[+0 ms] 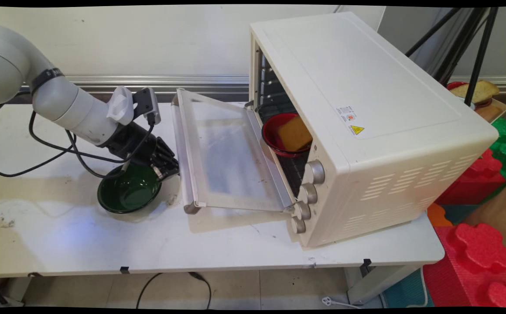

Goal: Close the oven

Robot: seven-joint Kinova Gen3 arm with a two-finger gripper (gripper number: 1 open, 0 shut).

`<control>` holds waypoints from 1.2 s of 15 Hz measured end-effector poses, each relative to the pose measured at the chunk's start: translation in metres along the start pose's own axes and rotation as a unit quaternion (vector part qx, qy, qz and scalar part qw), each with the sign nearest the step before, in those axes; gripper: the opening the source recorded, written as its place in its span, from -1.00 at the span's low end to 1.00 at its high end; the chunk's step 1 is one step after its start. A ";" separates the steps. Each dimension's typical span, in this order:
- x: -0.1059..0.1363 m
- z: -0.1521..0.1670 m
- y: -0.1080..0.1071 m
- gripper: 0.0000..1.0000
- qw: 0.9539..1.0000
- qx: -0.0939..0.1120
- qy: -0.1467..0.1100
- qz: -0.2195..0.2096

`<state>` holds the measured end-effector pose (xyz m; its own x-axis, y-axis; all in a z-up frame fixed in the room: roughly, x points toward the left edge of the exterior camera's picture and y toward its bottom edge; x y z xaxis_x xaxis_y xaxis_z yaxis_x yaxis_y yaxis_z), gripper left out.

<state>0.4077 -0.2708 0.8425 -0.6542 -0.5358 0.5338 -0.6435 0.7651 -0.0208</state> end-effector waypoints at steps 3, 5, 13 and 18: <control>0.007 -0.004 -0.001 -1.00 1.000 0.004 0.016 0.003; 0.019 -0.004 -0.004 -1.00 1.000 0.003 0.028 0.012; 0.050 -0.020 -0.009 -1.00 0.997 0.016 0.071 0.018; 0.074 -0.025 -0.013 -1.00 0.995 0.024 0.098 0.021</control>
<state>0.3773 -0.3120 0.9033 -0.5932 -0.4202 0.6867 -0.6385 0.7651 -0.0834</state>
